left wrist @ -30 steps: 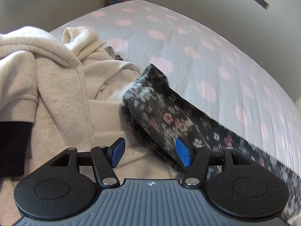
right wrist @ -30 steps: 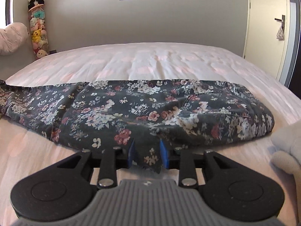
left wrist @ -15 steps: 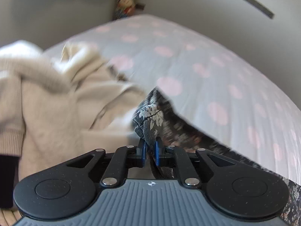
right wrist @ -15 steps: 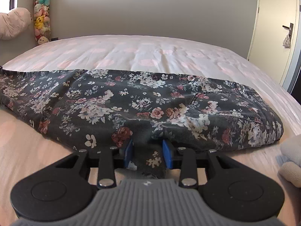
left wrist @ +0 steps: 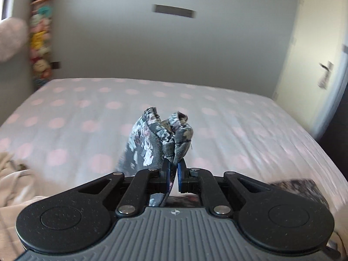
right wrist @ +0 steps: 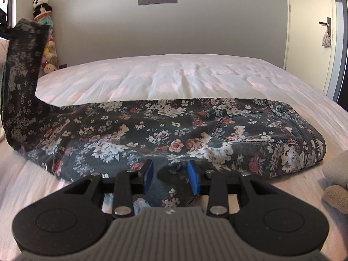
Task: Fold clothes
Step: 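Lift the leg hem and fold it over toward the waistband with the left gripper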
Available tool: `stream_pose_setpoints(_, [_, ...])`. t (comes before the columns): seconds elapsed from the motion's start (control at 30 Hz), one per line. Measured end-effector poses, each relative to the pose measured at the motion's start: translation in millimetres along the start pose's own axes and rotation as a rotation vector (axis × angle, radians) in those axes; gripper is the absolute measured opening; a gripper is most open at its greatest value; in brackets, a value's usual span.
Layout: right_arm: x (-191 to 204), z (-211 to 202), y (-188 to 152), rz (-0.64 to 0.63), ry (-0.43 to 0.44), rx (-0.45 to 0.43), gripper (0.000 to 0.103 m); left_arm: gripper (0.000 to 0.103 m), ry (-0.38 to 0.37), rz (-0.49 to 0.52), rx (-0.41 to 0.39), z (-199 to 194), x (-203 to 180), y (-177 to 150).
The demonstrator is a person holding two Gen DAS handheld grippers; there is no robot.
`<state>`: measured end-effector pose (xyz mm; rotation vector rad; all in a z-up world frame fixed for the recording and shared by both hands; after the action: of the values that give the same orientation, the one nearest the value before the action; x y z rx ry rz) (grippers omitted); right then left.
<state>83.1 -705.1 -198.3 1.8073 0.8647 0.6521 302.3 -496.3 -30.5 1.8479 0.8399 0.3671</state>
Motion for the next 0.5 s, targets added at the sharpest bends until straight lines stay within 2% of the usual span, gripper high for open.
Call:
stream_pose_setpoints(0.1, [-5, 2, -1, 0.030, 0.007, 0.007, 0.037, 0.004, -0.064, 0.086, 0.055, 21, -57, -29])
stream_pose_setpoints(0.2, [-9, 5, -3, 0.059, 0.019, 0.020, 0.029, 0.004, -0.113, 0.119, 0.122, 41, -100, -63])
stream_pose_setpoints(0.27, [-9, 8, -6, 0.077, 0.030, 0.034, 0.029, 0.004, -0.138, 0.131, 0.166, 53, -124, -88])
stream_pose_setpoints(0.37, [-9, 10, -9, 0.093, 0.046, 0.040, 0.030, 0.004, -0.160, 0.154, 0.233, 61, -150, -131])
stream_pose_setpoints(0.5, [-11, 11, -8, 0.128, 0.061, 0.034, 0.031, 0.004, -0.171, 0.240, 0.314, 58, -172, -182])
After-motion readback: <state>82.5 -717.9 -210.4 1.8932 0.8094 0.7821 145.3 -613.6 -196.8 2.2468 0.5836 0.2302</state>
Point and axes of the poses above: each gripper's, at about its wrist camera, not at the fingertips, and z roughly the way its jaws point, x to its left, y to its top, the point moved 9 cm from there along z, roughly the way its jaws point, and after that the axes turned 11 degrees about -x, right-handed, at the moved point
